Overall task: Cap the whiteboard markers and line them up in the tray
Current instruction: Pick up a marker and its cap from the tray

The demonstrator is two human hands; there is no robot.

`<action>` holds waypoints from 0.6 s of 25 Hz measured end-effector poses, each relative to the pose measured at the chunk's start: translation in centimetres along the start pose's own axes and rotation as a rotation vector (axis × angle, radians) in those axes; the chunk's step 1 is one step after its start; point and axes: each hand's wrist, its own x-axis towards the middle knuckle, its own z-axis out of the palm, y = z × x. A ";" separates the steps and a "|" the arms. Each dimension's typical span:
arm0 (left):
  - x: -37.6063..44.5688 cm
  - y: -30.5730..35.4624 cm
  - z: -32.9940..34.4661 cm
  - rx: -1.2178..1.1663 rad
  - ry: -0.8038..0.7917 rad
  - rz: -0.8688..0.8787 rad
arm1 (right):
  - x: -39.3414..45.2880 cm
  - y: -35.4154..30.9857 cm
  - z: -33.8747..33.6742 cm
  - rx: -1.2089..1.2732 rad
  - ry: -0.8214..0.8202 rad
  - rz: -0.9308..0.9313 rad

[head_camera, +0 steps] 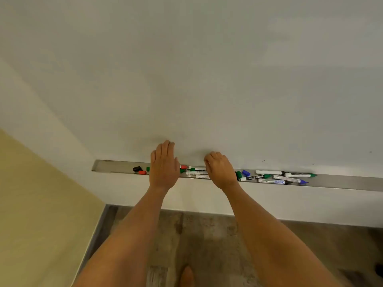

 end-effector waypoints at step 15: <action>-1.8 -7.6 6.6 -0.168 -0.444 -0.108 | -0.1 -0.1 5.3 -0.081 -0.186 -0.021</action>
